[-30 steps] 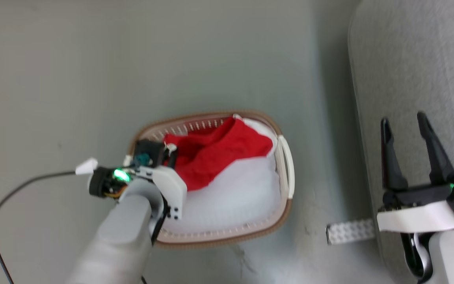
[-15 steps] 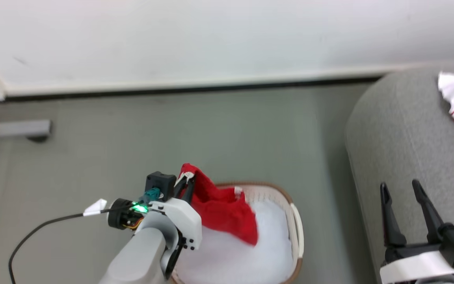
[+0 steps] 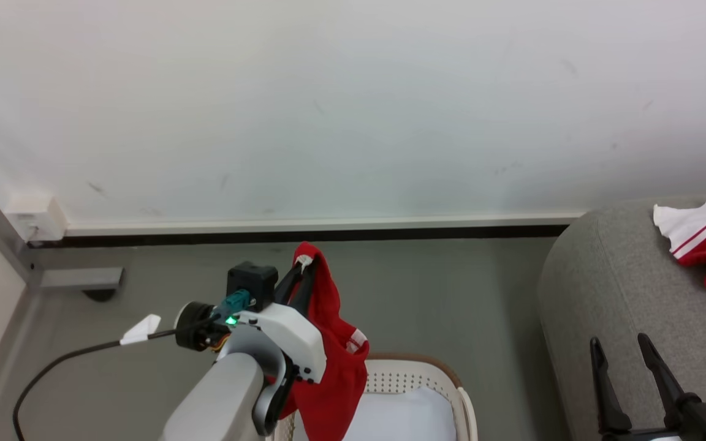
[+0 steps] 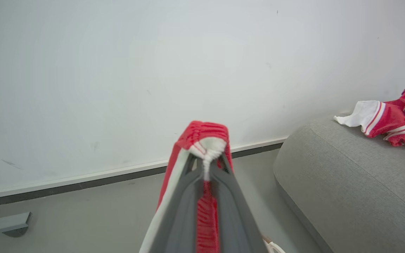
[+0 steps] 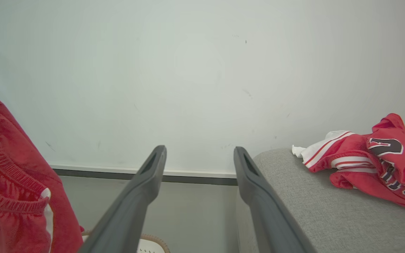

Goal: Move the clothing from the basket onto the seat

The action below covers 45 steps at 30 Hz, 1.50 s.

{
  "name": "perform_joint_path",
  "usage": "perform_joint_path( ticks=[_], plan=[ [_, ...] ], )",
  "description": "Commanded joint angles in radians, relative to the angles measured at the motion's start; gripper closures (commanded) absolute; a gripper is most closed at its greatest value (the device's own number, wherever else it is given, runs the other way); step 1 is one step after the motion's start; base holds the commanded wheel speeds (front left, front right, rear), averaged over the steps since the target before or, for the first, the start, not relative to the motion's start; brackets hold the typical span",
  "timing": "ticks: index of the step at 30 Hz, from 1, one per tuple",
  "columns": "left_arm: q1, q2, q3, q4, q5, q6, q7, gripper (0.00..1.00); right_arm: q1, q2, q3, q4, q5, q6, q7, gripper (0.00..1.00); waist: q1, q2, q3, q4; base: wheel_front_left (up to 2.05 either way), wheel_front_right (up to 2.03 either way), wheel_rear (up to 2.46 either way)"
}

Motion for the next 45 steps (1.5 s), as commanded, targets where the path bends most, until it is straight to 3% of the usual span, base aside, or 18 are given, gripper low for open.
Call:
perform_joint_path(
  ticks=[1, 15, 26, 33, 45],
  plan=[
    [0.015, 0.010, -0.001, -0.019, -0.008, 0.006, 0.006, 1.00, 0.018, 0.000, -0.004, 0.002, -0.008, -0.003, 0.000, 0.00, 0.0003, 0.0000, -0.020, 0.006, 0.00, 0.00, 0.00],
    [0.074, 0.101, 0.003, -0.332, -0.015, 0.052, 0.149, 1.00, 0.085, 0.000, 0.026, 0.012, 0.014, -0.003, 0.000, 0.00, 0.0003, 0.0000, -0.088, -0.006, 0.00, 0.00, 0.00],
    [0.108, 0.129, -0.008, -0.452, -0.014, 0.083, 0.204, 1.00, 0.088, 0.000, 0.070, 0.011, 0.008, -0.003, 0.000, 0.00, 0.0003, 0.0000, -0.092, -0.013, 0.00, 0.00, 0.00],
    [0.111, 0.129, -0.021, -0.491, -0.014, 0.088, 0.220, 1.00, 0.044, -0.049, 0.236, 0.013, 0.045, -0.003, 0.000, 0.00, 0.0003, 0.0000, -0.087, -0.013, 0.00, 0.00, 0.00],
    [0.088, 0.114, -0.051, -0.513, -0.008, 0.085, 0.235, 1.00, -0.176, -0.123, 0.587, 0.114, 0.105, -0.003, 0.000, 0.00, 0.0003, 0.0000, -0.081, -0.006, 0.00, 0.00, 0.00]
  ],
)
